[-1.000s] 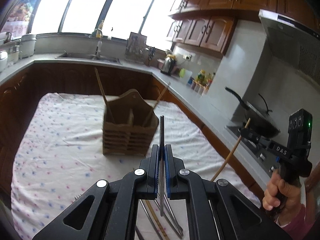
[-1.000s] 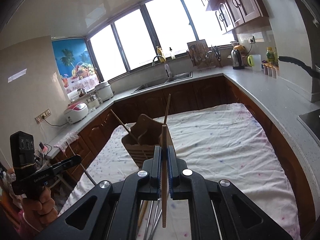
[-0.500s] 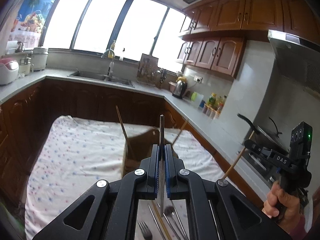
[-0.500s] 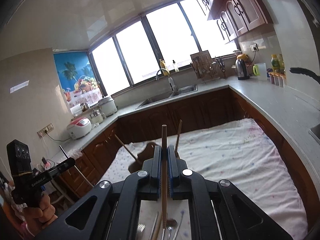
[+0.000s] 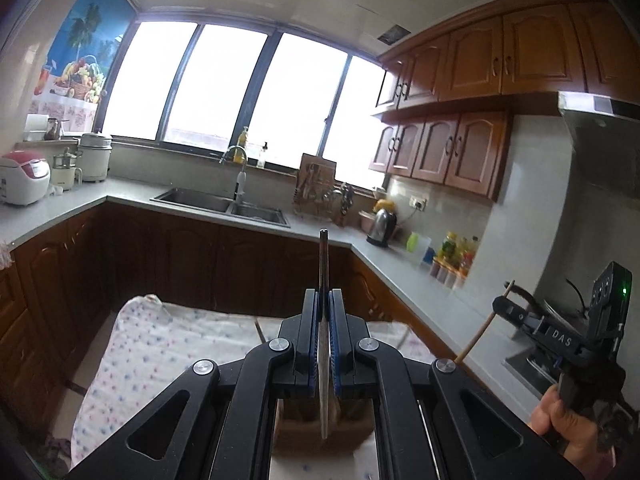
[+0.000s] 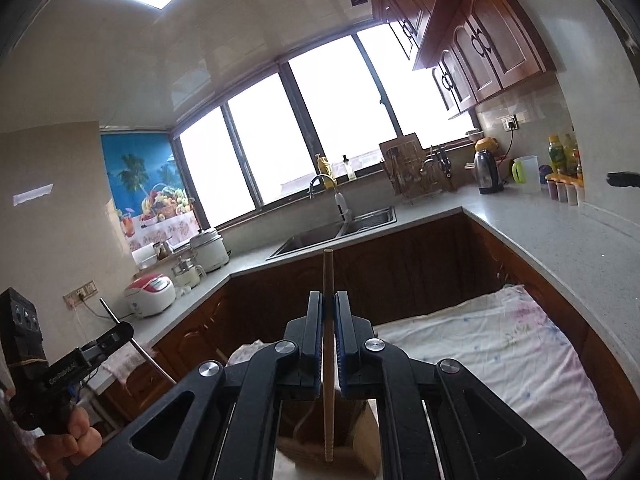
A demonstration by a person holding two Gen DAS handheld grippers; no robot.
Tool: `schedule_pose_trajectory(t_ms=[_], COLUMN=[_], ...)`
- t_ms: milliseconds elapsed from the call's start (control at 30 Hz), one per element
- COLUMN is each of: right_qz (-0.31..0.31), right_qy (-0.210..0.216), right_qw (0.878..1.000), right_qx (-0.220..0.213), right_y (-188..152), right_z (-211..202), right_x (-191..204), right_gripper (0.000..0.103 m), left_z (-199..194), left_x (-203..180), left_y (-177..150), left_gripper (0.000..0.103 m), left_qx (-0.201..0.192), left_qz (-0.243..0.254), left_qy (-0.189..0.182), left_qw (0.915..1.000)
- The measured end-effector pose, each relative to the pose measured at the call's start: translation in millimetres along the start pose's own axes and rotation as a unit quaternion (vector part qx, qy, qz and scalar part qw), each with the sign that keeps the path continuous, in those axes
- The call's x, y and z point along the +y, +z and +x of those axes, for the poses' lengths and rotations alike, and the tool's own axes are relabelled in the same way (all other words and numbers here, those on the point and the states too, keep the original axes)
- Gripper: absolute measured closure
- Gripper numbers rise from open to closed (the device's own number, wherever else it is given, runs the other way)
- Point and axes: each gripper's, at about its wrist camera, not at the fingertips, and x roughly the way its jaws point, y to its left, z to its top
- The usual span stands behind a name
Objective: Organize utensils
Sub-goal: 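Lower both chopsticks into the wooden holder and open both tools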
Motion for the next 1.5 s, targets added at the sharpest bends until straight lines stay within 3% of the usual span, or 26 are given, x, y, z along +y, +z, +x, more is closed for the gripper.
schedule_pose_trajectory(t_ms=[267, 500, 733, 900, 1300, 1500], right_qz=[-0.015, 0.008, 0.025, 0.021, 0.023, 0.030], right_qy=[-0.018, -0.022, -0.024, -0.025, -0.026, -0.022], right_qw=[1.000, 1.000, 0.998, 0.998, 0.997, 0.996], right_qx=[-0.014, 0.009, 0.047, 0.058, 0.072, 0.079], right_y=[-13, -51, -77, -77, -75, -73], right_z=[35, 63, 80, 82, 85, 84], right_x=[-5, -25, -33, -34, -32, -36], right_gripper=[0.097, 0.097, 0.097, 0.097, 0.097, 0.087], left_z=[51, 98, 136, 147, 144, 145], left_x=[10, 20, 30, 35, 36, 37], left_y=[-19, -56, -73, -77, -71, -69], left_gripper=[0.100, 0.100, 0.100, 0.100, 0.099, 0.095], left_qx=[-0.009, 0.016, 0.047, 0.073, 0.079, 0.096], left_qz=[-0.010, -0.031, -0.038, -0.036, -0.036, -0.036], left_qy=[0.028, 0.036, 0.045, 0.044, 0.047, 0.043], left_qw=[0.9995, 0.9988, 0.9971, 0.9957, 0.9951, 0.9938])
